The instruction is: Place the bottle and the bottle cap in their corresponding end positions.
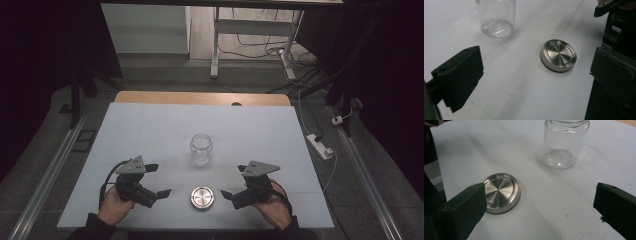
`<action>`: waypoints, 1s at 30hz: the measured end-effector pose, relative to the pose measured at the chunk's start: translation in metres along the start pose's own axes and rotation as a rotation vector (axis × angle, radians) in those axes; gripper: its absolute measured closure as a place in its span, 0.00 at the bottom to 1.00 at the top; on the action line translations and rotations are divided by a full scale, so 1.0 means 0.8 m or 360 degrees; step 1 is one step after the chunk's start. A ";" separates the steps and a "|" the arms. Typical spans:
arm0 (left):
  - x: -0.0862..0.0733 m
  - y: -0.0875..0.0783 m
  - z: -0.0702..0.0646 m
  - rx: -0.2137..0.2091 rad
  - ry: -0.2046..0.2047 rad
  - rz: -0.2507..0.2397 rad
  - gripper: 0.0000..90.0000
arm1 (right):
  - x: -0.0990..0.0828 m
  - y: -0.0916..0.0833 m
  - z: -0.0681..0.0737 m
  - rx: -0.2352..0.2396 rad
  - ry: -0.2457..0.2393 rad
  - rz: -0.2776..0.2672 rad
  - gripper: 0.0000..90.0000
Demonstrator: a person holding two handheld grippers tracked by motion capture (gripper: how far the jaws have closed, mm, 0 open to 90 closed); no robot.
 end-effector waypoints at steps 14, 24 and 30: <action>-0.034 -0.040 0.004 0.0114 -0.0084 -0.0025 0.00 | -0.021 -0.037 -0.022 -0.0140 0.0096 -0.0030 0.00; -0.066 -0.075 0.013 0.0216 -0.0186 -0.0066 0.00 | -0.045 -0.063 -0.035 -0.0258 0.0170 -0.0020 0.00; -0.082 -0.090 0.018 0.0281 -0.0232 -0.0077 0.00 | -0.059 -0.080 -0.043 -0.0329 0.0222 -0.0020 0.00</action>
Point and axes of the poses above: each handheld gripper's, and its own axes: y roughly forward along the jaws, x roughly out of its top, z roughly to its left, the point moved 7 cm from there along y, roughly forward along the jaws
